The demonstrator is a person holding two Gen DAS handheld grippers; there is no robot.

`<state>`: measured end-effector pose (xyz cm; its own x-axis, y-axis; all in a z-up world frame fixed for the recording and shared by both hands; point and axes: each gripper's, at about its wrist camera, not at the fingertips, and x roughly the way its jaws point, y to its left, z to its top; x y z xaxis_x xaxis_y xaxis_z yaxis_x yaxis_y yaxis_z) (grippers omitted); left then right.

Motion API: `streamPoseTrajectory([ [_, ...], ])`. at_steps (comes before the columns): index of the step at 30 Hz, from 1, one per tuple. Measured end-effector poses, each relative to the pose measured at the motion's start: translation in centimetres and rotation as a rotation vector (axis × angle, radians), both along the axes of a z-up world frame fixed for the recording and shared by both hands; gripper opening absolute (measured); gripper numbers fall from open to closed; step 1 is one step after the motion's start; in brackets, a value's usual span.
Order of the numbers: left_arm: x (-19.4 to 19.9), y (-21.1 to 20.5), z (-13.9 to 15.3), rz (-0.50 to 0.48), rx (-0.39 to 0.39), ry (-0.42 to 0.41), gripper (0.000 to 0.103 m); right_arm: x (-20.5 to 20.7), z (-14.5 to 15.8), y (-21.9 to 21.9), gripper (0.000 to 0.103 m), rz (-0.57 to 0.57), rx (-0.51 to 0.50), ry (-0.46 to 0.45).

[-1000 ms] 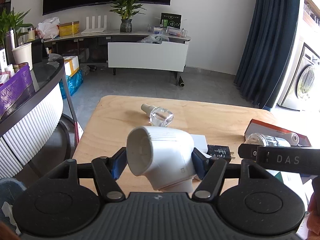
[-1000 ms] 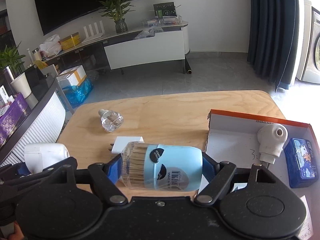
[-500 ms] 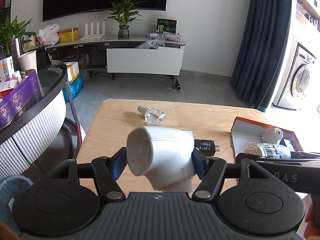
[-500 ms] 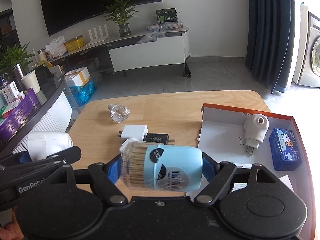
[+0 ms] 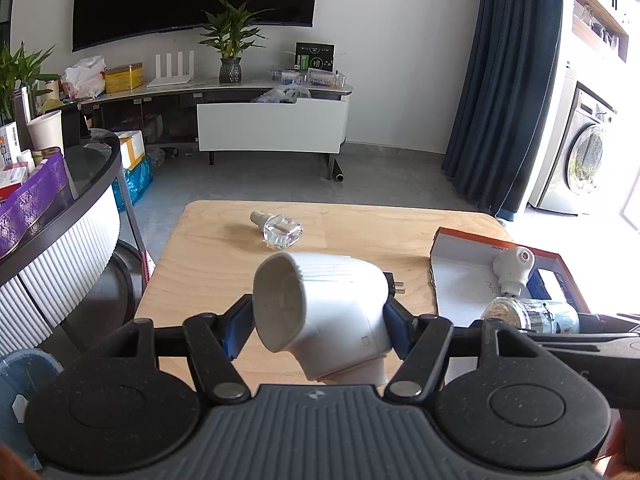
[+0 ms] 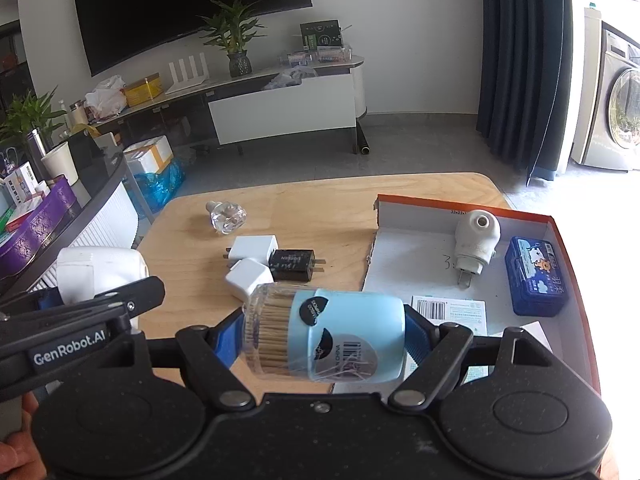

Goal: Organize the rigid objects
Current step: 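Carry the white heater and toothpick jar with both tools over the cardboard box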

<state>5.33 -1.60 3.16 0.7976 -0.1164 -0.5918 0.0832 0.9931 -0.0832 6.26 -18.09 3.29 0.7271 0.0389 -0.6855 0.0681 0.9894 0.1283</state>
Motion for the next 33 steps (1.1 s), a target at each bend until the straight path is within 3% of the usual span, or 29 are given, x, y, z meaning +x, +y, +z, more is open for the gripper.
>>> streamPoseTrajectory([
  [33, -2.8, -4.1, 0.6, -0.110, 0.000, -0.011, 0.068, -5.6, 1.2, -4.5, 0.094, -0.085, -0.001, -0.023],
])
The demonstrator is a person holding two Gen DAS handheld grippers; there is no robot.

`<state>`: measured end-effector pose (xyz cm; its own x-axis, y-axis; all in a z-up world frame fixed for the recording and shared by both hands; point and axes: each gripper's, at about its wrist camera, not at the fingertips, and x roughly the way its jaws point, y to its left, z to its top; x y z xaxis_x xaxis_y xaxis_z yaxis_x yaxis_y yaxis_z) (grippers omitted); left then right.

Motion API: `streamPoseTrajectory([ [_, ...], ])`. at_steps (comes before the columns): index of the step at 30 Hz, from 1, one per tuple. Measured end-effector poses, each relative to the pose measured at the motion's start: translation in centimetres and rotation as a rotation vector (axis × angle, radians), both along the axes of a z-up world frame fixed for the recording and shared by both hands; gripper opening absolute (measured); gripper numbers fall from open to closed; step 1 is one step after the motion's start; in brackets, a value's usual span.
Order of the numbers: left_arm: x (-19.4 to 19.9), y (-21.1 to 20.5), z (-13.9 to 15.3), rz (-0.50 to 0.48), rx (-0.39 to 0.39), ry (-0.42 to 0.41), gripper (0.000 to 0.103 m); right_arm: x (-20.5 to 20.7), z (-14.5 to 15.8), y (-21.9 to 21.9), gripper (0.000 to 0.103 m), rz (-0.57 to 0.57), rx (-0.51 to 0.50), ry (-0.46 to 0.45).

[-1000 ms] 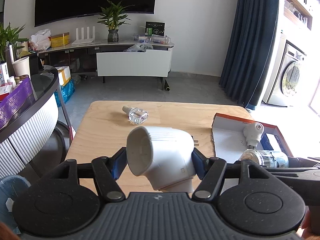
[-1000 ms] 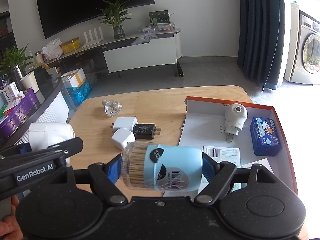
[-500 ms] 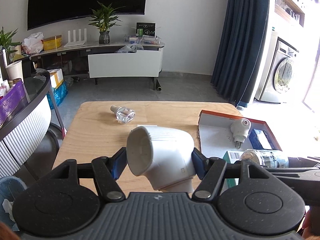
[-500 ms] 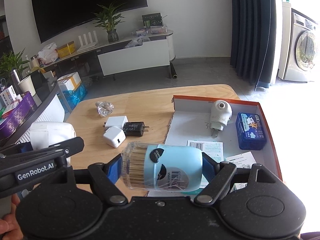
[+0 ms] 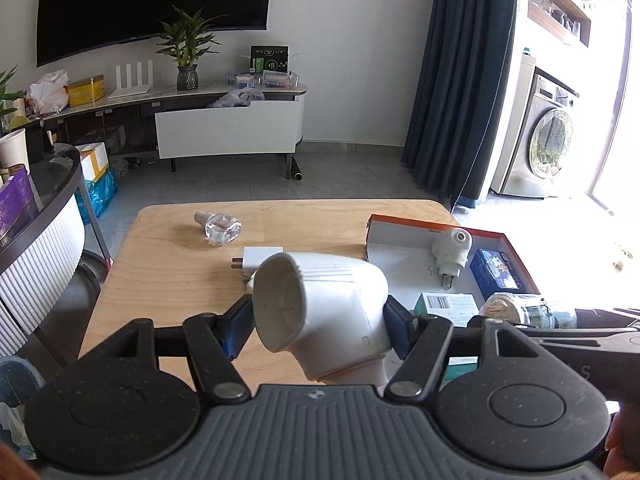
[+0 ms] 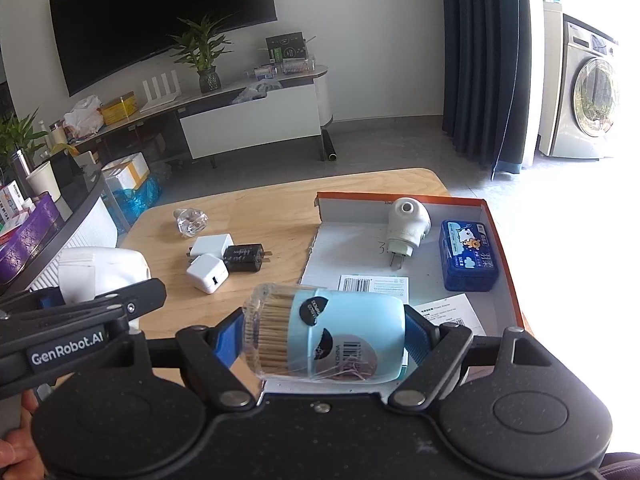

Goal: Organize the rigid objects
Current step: 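Carry the white heater and toothpick jar with both tools over the cardboard box, then lower and release the heater with the left tool while the right tool releases the jar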

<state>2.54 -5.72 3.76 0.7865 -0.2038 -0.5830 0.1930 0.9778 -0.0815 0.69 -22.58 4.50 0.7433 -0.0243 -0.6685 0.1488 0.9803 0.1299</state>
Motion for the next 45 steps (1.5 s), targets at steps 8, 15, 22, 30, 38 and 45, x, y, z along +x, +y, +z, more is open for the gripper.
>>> streamPoseTrajectory([
  [8, -0.7, -1.3, 0.1, -0.035, 0.000, -0.002, 0.068, -1.0, 0.2, -0.8, 0.094, -0.022, -0.010, -0.006],
  [15, -0.7, -2.1, 0.1, -0.066, 0.001, -0.001, 0.068, -1.7, 0.3, -2.0, 0.094, -0.051, -0.010, -0.007],
  [22, -0.8, -2.9, -0.2, -0.091, 0.003, 0.006, 0.068, -1.9, 0.1, -2.8, 0.094, -0.078, -0.012, -0.005],
  [30, -0.6, -3.8, -0.5, -0.115, 0.007, 0.017, 0.068, -2.0, -0.1, -3.9, 0.094, -0.105, -0.010, -0.004],
  [38, -0.5, -5.4, -1.0, -0.156, 0.011, 0.030, 0.068, -2.3, -0.4, -5.5, 0.094, -0.144, -0.005, 0.001],
  [45, -0.5, -6.6, -1.4, -0.190, 0.010, 0.040, 0.068, -2.6, -0.5, -6.7, 0.094, -0.173, 0.001, 0.002],
])
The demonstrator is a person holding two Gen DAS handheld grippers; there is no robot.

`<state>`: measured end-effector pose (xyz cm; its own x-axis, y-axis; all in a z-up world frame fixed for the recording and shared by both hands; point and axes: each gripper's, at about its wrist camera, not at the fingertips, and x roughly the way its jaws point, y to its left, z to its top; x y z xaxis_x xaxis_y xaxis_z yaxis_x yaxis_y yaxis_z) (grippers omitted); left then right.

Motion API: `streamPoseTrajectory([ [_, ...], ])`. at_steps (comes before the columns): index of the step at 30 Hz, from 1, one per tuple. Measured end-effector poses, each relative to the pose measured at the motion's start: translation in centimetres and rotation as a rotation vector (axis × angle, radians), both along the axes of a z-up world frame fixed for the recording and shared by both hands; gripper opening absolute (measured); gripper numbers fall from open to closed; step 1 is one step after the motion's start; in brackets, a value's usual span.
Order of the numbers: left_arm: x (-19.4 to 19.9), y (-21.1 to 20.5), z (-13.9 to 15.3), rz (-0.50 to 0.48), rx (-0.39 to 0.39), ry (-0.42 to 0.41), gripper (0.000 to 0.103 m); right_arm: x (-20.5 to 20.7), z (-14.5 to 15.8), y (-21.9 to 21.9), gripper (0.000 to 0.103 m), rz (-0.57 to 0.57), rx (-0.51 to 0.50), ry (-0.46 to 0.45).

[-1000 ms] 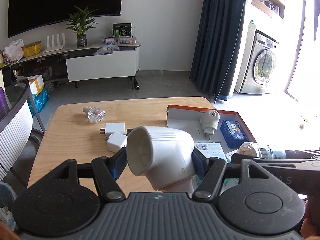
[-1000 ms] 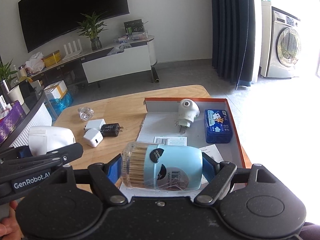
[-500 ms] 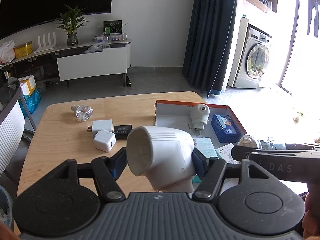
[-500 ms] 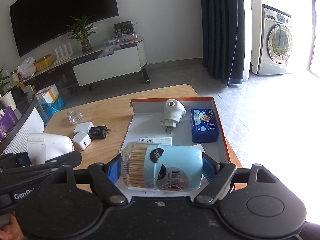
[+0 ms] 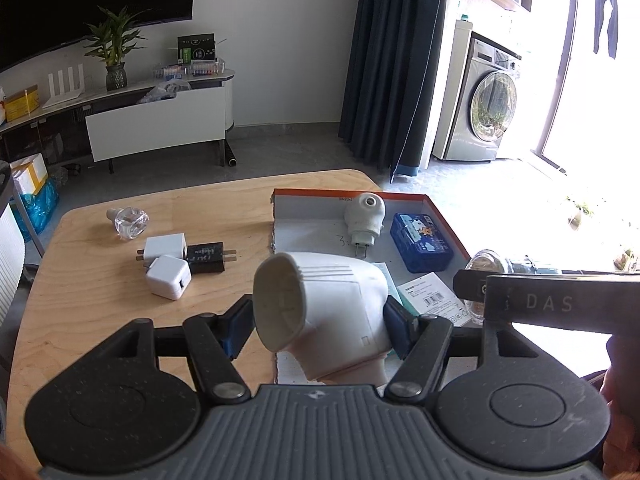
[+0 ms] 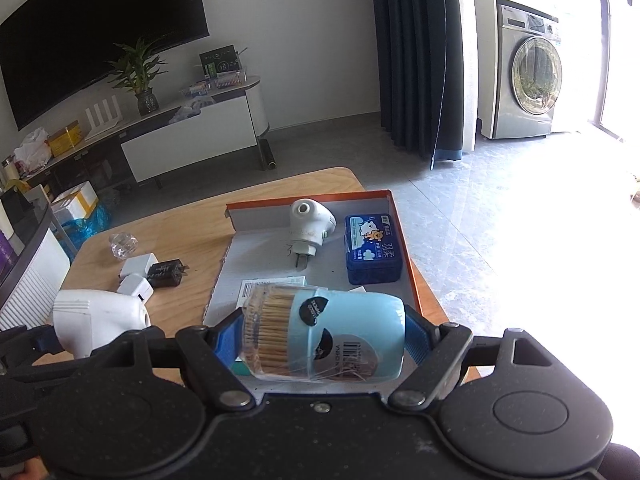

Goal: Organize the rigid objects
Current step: 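Lower and release the heater with the left tool while the right tool releases the jar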

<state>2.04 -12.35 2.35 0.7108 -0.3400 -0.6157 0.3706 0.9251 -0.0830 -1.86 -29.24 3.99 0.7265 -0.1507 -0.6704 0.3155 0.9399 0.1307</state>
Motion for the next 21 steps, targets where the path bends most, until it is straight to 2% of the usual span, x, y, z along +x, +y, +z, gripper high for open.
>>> streamPoseTrajectory([
  [21, 1.2, -1.2, -0.4, -0.020, 0.004, 0.009, 0.068, 0.7, -0.4, -2.0, 0.094, -0.034, 0.009, 0.002],
])
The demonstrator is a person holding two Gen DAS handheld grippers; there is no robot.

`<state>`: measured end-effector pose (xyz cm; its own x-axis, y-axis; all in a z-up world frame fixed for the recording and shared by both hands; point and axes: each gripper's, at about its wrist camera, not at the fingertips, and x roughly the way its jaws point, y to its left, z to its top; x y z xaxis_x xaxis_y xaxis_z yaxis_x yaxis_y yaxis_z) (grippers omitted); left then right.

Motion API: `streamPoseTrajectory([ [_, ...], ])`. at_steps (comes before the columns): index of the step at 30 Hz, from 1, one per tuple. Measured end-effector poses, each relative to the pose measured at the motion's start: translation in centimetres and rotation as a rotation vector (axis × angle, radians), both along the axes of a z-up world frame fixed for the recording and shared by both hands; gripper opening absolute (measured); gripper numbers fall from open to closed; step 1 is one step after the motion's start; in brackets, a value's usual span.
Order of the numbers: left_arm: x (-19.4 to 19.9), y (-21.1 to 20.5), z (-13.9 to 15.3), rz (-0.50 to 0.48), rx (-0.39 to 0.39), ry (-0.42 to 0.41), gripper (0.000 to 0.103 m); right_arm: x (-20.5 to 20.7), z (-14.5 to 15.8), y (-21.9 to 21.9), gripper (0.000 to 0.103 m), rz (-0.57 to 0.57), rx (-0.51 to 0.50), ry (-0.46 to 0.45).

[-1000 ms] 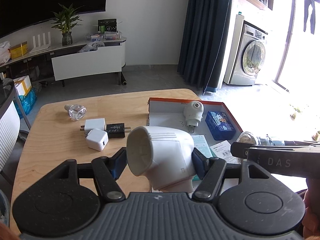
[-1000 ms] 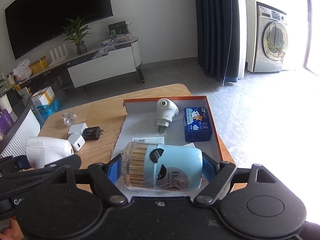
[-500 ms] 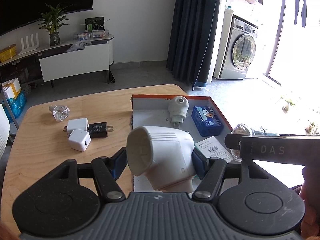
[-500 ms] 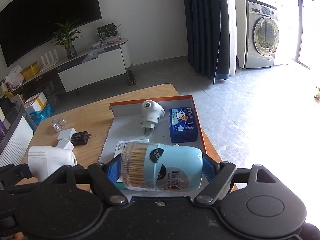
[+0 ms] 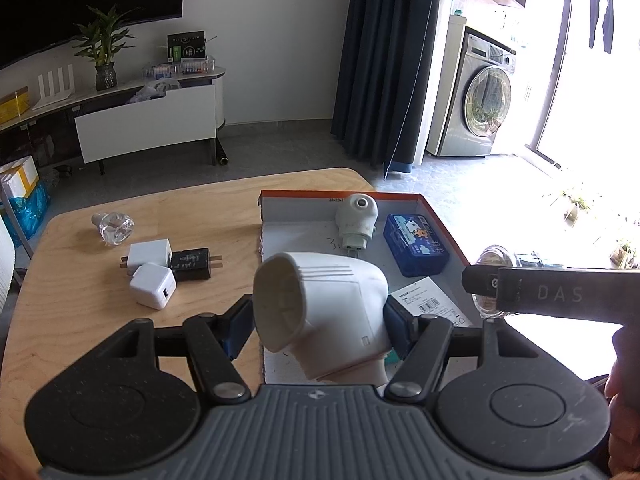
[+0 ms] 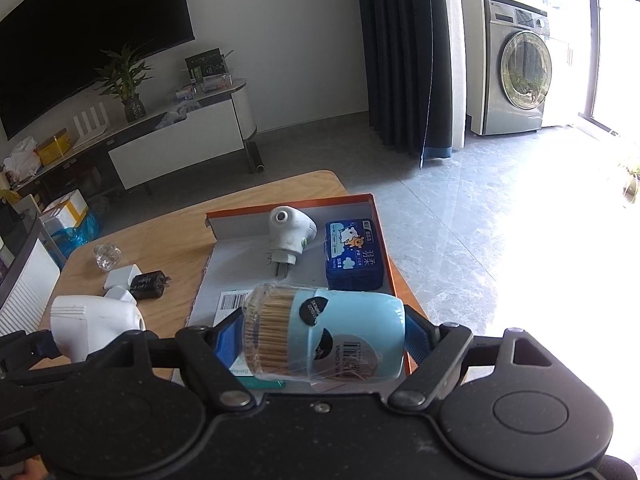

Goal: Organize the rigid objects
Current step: 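Lower and release the heater with the left tool while the right tool releases the jar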

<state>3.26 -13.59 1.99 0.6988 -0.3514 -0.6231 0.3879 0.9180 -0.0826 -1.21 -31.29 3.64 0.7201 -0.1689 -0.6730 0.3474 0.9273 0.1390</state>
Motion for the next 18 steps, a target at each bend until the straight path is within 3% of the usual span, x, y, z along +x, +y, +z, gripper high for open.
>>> streamPoseTrajectory([
  [18, 0.8, -1.9, 0.0, -0.037, 0.016, 0.000, 0.068, 0.7, -0.3, -1.0, 0.094, -0.016, 0.006, 0.002],
])
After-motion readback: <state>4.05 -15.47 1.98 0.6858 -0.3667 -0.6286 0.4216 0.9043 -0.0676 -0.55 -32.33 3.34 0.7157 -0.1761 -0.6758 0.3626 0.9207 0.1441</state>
